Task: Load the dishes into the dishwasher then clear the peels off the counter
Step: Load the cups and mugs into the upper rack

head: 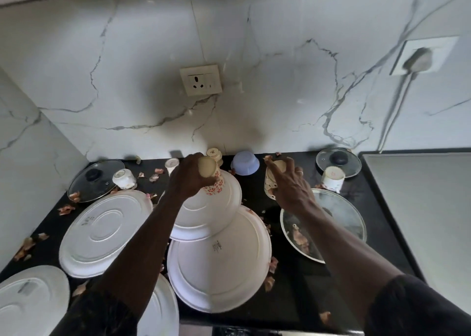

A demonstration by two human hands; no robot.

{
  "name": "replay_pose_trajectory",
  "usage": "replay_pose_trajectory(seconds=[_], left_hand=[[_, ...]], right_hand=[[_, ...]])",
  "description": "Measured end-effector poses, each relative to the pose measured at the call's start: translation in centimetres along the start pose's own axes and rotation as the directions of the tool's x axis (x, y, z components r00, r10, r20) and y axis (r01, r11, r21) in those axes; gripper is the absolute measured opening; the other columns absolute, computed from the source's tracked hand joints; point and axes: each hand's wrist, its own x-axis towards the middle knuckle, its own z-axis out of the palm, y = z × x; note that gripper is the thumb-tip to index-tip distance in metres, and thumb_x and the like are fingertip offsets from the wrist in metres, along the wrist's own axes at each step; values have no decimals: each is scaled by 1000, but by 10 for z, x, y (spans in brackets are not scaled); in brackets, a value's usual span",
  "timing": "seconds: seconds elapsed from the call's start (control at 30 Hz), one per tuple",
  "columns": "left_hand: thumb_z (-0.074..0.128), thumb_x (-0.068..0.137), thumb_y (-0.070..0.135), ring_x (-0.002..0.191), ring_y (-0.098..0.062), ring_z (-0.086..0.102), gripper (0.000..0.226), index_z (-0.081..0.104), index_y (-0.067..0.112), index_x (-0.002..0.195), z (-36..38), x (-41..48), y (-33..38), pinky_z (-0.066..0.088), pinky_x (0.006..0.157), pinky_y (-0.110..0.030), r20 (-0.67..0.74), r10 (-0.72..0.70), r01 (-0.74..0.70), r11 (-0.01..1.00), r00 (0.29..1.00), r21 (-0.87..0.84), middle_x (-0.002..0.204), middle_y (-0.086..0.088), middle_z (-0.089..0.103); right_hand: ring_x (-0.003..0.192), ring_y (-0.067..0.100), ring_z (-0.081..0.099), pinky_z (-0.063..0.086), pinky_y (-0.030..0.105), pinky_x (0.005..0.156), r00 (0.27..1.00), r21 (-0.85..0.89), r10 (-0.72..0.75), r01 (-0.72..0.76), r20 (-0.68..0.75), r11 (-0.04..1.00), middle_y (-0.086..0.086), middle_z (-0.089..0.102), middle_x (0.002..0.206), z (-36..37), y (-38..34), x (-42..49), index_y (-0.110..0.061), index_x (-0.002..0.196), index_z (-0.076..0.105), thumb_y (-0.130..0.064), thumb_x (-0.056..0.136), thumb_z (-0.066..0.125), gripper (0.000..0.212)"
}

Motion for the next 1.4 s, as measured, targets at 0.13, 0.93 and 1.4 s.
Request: replay_pose_trajectory(seconds=[0.13,0.93,1.4], left_hand=[[87,57,44,103,-24,64,72,63,22,121,19,-32,58,50,80,-35,20,102,-102,994,995,-28,114,-1,68],[90,66,38,117,-22,59,79,53,29,135,192,-244,351,48,96,-38,346,636,-577,771,689,-270,132,2,59],[89,70,39,117,-22,59,92,42,17,146,292,-319,489,45,95,-29,391,914,-828,304,113,-471,140,-6,54]], right_hand=[[119,36,43,55,44,82,999,-9,24,-25,-30,1000,8,23,146,-16,22,-41,-44,152,24,-22,84,75,88],[130,36,37,55,51,93,715,161,659,-640,-232,751,6,14,151,-78,180,-430,-44,150,23,-14,86,74,88],[121,37,47,54,44,87,162,319,933,-909,-321,267,13,26,149,-59,240,-561,-37,153,31,-26,83,80,87]])
